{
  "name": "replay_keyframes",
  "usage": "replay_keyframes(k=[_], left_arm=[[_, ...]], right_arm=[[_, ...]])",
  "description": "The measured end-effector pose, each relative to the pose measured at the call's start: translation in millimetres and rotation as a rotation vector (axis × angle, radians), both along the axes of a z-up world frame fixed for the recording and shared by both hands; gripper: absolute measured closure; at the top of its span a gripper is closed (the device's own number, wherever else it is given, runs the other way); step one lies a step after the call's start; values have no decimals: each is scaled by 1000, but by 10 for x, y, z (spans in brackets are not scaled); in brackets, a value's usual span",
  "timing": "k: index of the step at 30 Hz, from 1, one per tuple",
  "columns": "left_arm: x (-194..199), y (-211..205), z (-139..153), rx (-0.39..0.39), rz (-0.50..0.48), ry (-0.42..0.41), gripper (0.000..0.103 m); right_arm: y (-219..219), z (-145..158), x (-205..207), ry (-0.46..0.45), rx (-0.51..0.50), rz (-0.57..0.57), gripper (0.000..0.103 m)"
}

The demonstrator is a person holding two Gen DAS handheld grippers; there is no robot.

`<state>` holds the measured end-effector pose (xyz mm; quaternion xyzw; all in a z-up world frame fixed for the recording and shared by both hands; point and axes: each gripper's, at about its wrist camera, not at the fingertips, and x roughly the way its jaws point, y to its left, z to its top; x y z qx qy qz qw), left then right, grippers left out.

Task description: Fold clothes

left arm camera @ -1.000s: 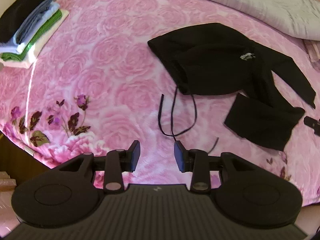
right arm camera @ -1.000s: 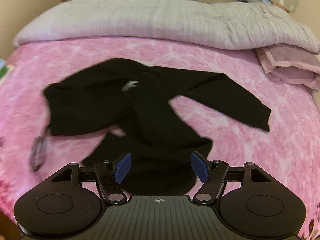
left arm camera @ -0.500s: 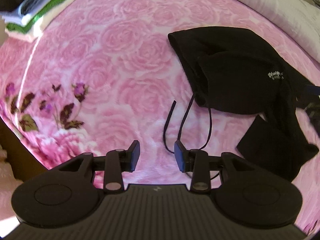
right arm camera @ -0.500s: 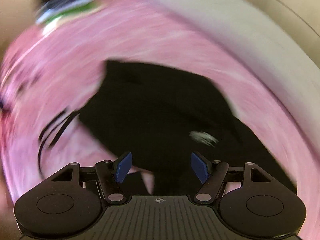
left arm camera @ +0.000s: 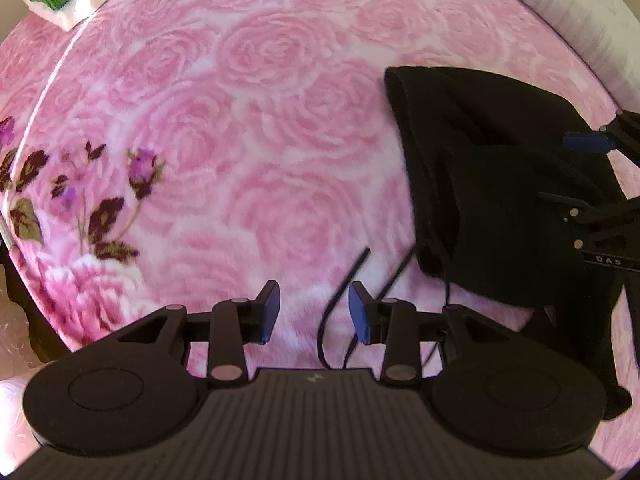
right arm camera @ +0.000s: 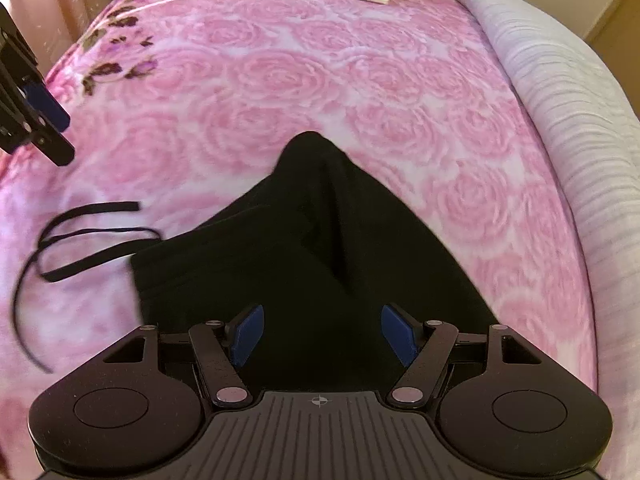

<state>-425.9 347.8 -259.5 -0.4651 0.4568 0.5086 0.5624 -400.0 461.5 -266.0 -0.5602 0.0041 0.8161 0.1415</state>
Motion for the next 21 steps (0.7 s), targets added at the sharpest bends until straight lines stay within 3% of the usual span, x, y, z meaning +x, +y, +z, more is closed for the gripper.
replay_keyframes(k=[2,3,4,5,6,11,17,21], left_arm=[[-4,83,-50,-5,2,4,70],[-7,126,-73,-10,3,7,70],[-14,166,-90,-13,5,9,70],[-22,201,-97,-13,6,11,70],[-29,232,-100,-11,7,13,70],[-21,321,-76,-7,-1,13,70],[46,225,28,8,-32,0,70],[57,64,115,2,-42,-20,70]], right_arm=[[88,-112,-36,-23,-34,8,34],[127,-172,-54,-37,-54,9,40],[158,-224,-65,-55,-89,7,75],[179,-275,-66,-82,-136,-8,92],[169,-319,-52,-105,-160,-25,99],[-141,-261,151,-64,-193,-39,102],[-342,337,556,155,-240,-226,103],[-426,853,944,357,-291,-446,103]])
